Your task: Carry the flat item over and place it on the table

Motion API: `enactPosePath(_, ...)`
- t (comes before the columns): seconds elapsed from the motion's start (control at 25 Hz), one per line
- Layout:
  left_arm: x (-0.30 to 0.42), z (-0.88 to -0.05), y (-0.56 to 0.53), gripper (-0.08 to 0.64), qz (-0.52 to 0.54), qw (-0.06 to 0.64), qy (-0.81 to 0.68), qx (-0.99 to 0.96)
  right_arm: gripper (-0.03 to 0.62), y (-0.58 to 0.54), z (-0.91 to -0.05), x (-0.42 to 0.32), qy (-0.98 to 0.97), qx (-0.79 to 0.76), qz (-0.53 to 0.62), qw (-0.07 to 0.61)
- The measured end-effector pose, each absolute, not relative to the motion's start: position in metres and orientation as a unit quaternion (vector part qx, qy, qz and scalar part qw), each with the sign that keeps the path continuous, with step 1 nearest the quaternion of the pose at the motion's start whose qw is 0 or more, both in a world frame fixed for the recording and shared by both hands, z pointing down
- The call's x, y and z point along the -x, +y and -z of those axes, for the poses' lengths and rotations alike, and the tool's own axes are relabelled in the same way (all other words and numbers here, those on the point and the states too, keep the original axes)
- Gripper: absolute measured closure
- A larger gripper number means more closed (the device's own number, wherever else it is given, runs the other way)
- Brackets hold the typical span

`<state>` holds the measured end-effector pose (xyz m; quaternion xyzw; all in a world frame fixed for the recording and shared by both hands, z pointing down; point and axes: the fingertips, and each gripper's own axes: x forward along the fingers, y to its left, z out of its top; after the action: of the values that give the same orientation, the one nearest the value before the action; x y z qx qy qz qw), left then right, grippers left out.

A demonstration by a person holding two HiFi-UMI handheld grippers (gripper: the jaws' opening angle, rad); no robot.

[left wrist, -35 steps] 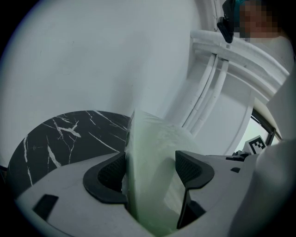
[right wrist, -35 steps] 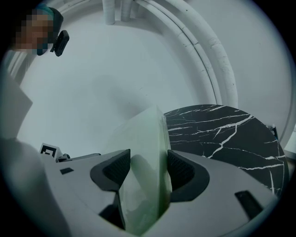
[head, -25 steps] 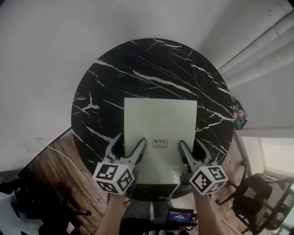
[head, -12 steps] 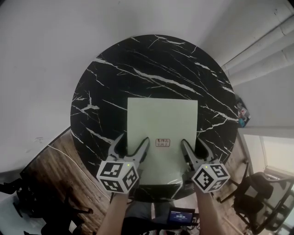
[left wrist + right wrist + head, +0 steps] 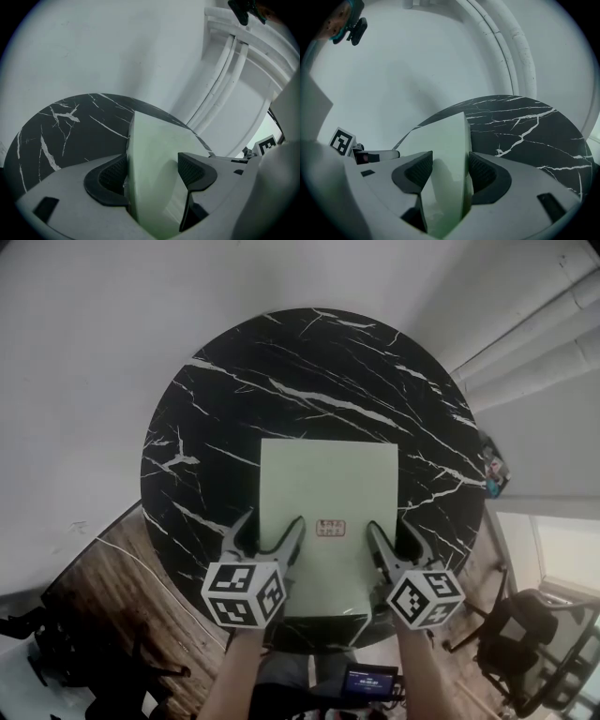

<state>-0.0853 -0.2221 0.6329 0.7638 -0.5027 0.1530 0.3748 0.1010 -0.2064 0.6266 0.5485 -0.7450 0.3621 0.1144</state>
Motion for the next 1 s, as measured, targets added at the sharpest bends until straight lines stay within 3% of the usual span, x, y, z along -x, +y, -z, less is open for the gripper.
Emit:
enactPosePath(0.44, 0.089, -0.633, -0.222, 0.218, -0.139, 0.381, -0.502, -0.763, 0.374, -0.207, -0.628, -0.102, -0.745, -0.547, -0.367, 0.109)
enactPosePath(0.68, 0.099, -0.615, -0.221, 0.284, -0.114, 0.34, -0.513, -0.78, 0.374, -0.202, -0.622, -0.105, -0.746, -0.558, -0.345, 0.116)
enactPosePath(0.88, 0.105, -0.598, -0.219, 0.442, -0.104, 0.3, -0.525, -0.79, 0.387, -0.199, -0.612, -0.11, -0.752, -0.569, -0.309, 0.123)
enactPosePath(1.0, 0.105, -0.598, -0.216, 0.519, -0.105, 0.302, -0.522, -0.791, 0.446, -0.197, -0.609, -0.112, -0.749, -0.577, -0.299, 0.125)
